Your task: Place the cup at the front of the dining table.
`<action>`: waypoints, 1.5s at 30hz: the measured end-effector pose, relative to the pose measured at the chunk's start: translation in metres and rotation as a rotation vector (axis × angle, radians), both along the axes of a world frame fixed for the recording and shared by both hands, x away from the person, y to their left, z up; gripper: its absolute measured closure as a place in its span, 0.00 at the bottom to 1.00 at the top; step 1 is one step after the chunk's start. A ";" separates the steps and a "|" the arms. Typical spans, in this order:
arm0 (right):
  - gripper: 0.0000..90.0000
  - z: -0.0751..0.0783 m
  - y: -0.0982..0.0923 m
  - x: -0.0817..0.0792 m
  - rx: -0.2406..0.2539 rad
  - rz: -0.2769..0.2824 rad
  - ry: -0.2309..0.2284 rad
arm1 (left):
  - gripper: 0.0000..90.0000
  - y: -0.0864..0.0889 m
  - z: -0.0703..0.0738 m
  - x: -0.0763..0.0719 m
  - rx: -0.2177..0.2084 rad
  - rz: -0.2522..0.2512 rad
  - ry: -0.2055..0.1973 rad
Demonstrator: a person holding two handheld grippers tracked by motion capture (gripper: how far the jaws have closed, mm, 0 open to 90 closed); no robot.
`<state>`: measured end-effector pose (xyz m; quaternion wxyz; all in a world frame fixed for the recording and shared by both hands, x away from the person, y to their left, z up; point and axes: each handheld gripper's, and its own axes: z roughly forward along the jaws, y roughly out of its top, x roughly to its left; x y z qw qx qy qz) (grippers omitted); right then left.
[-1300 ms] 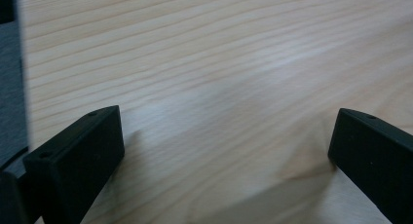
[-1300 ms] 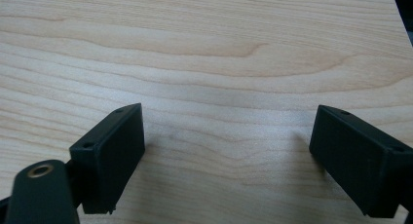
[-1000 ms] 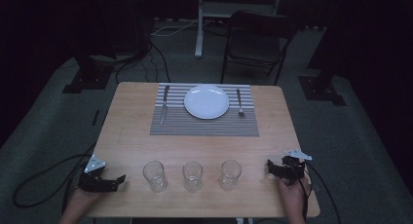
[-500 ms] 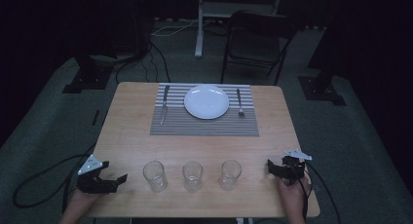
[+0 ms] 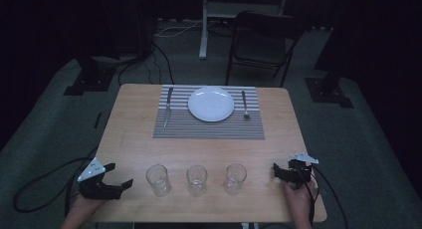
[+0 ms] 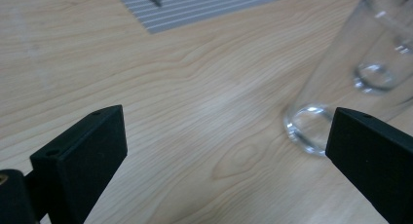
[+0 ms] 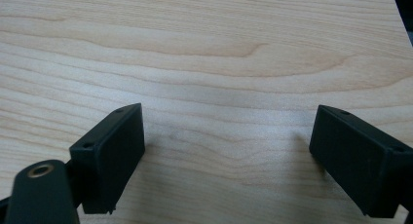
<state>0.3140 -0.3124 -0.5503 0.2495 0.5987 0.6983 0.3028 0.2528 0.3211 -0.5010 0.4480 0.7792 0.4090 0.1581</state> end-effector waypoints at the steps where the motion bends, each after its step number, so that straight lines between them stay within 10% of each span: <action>1: 0.14 0.000 0.000 0.000 0.000 0.000 0.000 | 0.02 -0.001 0.001 0.000 -0.009 -0.008 -0.005; 7: 0.14 0.000 0.000 0.000 0.000 0.000 0.000 | 0.02 -0.003 0.013 -0.003 -0.095 -0.042 -0.042; 32: 0.14 0.000 0.000 0.000 0.000 0.000 0.000 | 0.02 -0.033 0.061 -0.012 -0.134 -0.161 -0.161; 45: 0.14 0.000 0.000 0.000 0.000 0.000 0.000 | 0.02 -0.059 0.076 0.000 -0.068 -0.224 -0.170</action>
